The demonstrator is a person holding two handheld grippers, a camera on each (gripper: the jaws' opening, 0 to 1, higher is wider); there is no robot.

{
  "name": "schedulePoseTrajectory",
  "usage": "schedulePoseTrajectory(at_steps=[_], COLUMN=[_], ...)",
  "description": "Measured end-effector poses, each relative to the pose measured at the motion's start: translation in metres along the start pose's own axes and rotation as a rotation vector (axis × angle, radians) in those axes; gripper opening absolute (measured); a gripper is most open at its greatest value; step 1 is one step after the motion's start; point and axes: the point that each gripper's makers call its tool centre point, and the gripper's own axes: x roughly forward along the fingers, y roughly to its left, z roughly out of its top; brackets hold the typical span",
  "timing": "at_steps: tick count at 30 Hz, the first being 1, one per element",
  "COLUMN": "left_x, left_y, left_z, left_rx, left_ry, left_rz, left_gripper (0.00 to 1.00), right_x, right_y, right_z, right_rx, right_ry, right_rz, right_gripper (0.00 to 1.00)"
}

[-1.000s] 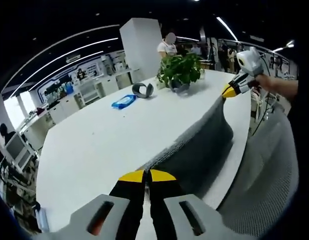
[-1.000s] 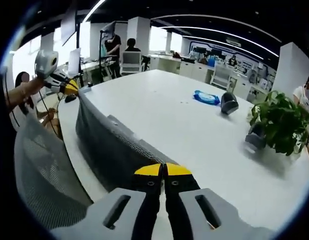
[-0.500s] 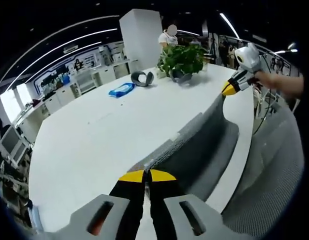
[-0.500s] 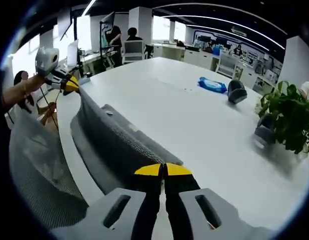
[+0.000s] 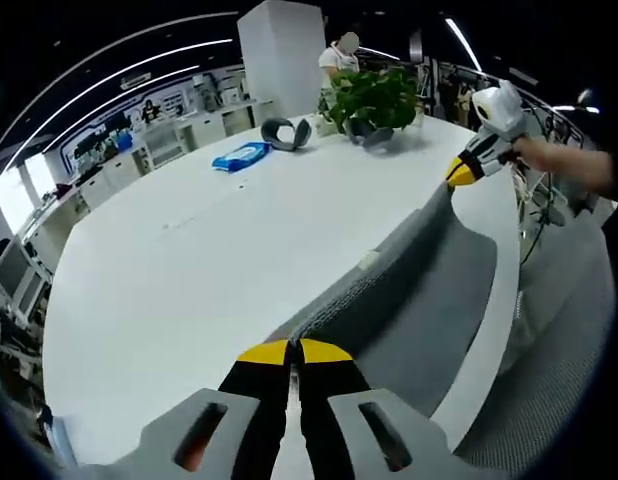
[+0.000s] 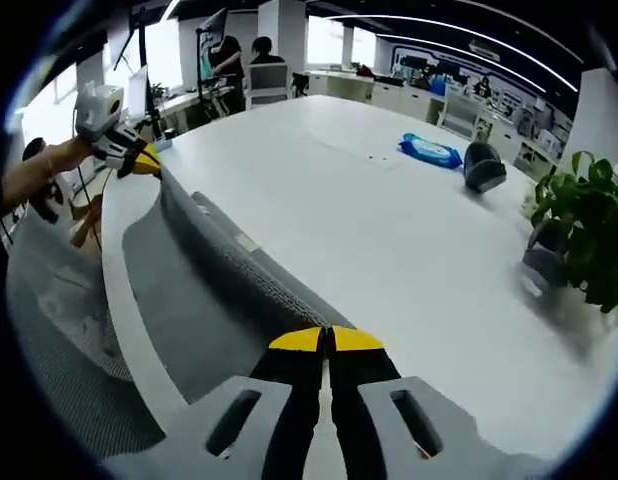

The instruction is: Fold the towel on the table until its edges align and the towel forms a compact rectangular stack.

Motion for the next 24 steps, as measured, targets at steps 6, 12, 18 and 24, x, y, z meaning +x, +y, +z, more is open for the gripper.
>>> schedulePoseTrajectory(at_steps=[6, 12, 18, 24], left_x=[0.013, 0.022, 0.038, 0.050], left_y=[0.002, 0.006, 0.009, 0.011], left_z=[-0.007, -0.008, -0.015, -0.022], left_rx=[0.015, -0.001, -0.025, -0.019], left_ry=[0.037, 0.045, 0.086, 0.120], left_rz=[-0.007, -0.013, 0.001, 0.017], left_gripper=[0.02, 0.02, 0.02, 0.02], right_x=[0.012, 0.020, 0.039, 0.050], right_y=[-0.003, -0.008, -0.011, -0.016], right_z=[-0.005, -0.006, -0.014, -0.016], right_rx=[0.003, 0.008, 0.005, -0.035], right_ry=[0.031, 0.043, 0.083, 0.108], right_rz=[0.011, 0.015, 0.024, 0.016], right_gripper=[0.00, 0.00, 0.00, 0.00])
